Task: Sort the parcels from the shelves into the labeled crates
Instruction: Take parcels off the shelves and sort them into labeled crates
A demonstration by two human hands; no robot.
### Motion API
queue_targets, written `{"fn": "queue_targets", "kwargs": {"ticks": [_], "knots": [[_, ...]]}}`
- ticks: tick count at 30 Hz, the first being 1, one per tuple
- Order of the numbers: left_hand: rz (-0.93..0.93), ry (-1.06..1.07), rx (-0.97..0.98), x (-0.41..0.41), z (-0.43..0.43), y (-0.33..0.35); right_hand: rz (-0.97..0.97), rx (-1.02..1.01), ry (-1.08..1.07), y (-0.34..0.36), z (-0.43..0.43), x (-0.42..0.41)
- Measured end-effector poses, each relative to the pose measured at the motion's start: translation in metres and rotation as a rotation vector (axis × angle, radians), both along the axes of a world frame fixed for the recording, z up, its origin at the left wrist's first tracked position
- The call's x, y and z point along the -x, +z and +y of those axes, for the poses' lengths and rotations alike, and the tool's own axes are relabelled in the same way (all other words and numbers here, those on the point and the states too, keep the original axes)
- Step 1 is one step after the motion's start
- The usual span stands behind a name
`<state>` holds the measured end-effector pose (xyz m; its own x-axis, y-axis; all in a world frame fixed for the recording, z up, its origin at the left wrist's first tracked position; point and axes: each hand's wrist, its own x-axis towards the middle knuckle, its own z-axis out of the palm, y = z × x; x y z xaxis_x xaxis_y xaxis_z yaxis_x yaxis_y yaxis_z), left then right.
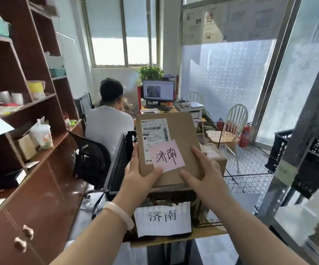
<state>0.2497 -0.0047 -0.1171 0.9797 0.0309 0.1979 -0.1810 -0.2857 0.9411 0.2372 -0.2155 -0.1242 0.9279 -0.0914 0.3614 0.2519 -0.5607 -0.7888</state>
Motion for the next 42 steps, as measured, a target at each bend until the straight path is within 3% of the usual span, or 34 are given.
{"fn": "queue_targets", "kwargs": {"ticks": [5,14,23,33,42], "knots": [[-0.044,-0.001,-0.039,-0.078,0.025,-0.013,0.058,0.145,-0.012,-0.009,0.028,-0.084],[0.136,-0.050,-0.110,-0.194,0.065,-0.048,0.262,0.090,0.094,-0.049,0.063,-0.193],[0.335,0.068,-0.341,-0.248,0.078,-0.074,0.499,0.104,0.292,-0.076,0.075,-0.270],[0.433,0.081,-0.571,-0.287,0.059,-0.092,0.685,0.225,0.333,-0.102,0.069,-0.329],[0.516,0.068,-0.484,-0.309,0.060,-0.108,0.734,0.267,0.350,-0.121,0.066,-0.346]]}}
